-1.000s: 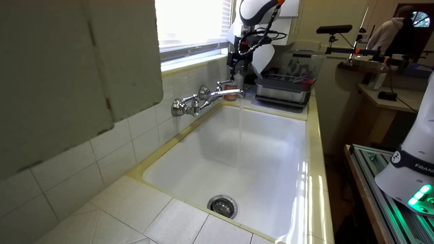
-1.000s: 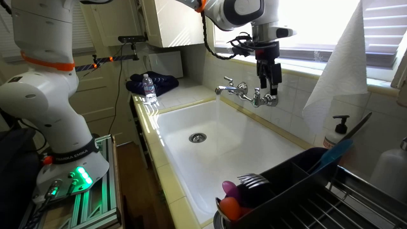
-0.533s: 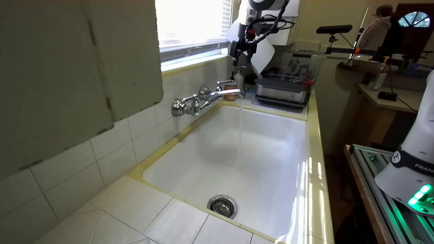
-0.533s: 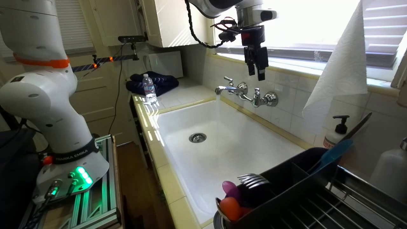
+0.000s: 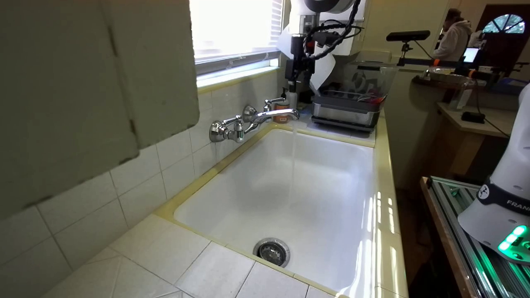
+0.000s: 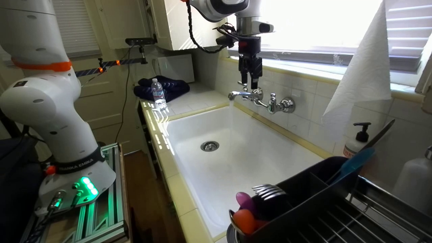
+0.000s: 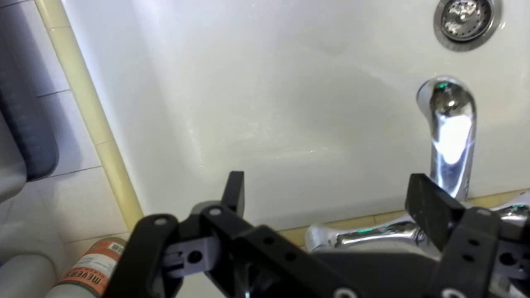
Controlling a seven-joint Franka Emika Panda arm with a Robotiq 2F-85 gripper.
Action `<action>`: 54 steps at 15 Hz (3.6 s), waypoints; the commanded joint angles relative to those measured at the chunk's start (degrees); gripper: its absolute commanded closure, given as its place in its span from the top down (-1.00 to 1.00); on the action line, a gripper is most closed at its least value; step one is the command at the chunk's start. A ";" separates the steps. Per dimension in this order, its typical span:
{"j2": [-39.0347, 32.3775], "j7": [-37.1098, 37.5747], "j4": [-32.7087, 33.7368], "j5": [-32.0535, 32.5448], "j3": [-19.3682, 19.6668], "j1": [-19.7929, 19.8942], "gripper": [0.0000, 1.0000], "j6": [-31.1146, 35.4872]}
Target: Push the faucet handle on the right forwards then push the faucet to the left.
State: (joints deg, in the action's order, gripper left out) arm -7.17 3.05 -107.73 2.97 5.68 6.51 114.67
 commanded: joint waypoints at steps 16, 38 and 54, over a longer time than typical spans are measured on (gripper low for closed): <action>-4.74 -15.82 -2.53 -6.53 -3.68 -1.69 1.00 3.18; -7.18 -16.29 -1.54 -8.43 -5.05 -2.21 -0.98 8.75; -7.23 -10.59 -0.72 -6.14 -6.40 -4.80 -0.06 8.81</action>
State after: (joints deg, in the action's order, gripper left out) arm -14.85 -10.30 -109.64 -1.87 0.38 3.10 122.79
